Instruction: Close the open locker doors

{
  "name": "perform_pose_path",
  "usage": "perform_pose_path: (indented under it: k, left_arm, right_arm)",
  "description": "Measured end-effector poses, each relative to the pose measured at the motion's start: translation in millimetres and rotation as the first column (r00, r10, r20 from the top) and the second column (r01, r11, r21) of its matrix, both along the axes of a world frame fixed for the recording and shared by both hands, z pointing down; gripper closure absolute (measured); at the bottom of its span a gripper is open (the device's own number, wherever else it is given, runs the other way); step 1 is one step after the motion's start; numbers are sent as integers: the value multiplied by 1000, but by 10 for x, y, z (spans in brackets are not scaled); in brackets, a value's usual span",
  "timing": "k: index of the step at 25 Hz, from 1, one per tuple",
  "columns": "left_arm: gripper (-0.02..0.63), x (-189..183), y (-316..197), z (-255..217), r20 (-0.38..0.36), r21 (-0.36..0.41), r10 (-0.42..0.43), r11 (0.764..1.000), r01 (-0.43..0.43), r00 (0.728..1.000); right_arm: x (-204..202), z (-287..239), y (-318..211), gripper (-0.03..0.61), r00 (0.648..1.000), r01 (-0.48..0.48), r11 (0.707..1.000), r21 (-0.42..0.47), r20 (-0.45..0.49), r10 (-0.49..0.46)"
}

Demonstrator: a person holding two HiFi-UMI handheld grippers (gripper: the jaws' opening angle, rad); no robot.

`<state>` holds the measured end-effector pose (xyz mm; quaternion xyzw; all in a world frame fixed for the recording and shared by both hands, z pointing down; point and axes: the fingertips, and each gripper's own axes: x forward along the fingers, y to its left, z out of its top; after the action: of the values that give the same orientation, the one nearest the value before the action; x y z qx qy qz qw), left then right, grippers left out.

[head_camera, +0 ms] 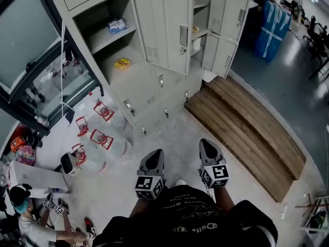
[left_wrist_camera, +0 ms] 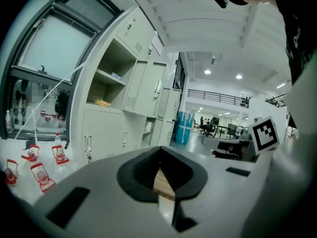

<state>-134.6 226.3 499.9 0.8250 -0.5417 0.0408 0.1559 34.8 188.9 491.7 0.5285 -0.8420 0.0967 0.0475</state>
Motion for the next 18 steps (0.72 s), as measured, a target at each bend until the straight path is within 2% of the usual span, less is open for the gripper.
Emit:
perform_pose_path:
  k: [3,6,11,15,18]
  left_arm:
    - [606,-4,-205,-2,-25,8,-12,1000,12,1000]
    - [606,-14,-375,75,-4,-12,-12,1000,12,1000]
    - [606,77,-796,179,-33,-30,64,997,-65,997]
    - [606,60,-1262,137,-47,-13,86,996,-87,995]
    - [606,32,-1570,151,-51,-7,117,993,-118,992]
  right_arm:
    - [-25,-30,-220,571,1000,26,1000,0,7,-26]
    - [-67,-57,-418,571,999,41,999,-1,10,-41]
    - [-166,-144,-817,570,999,29,999,21,28,-30]
    - [-287,-269,-1220,569,999,31,998,48,12,-31]
    - [-297,-347,-1506,569,1000,-11,998,67,6,10]
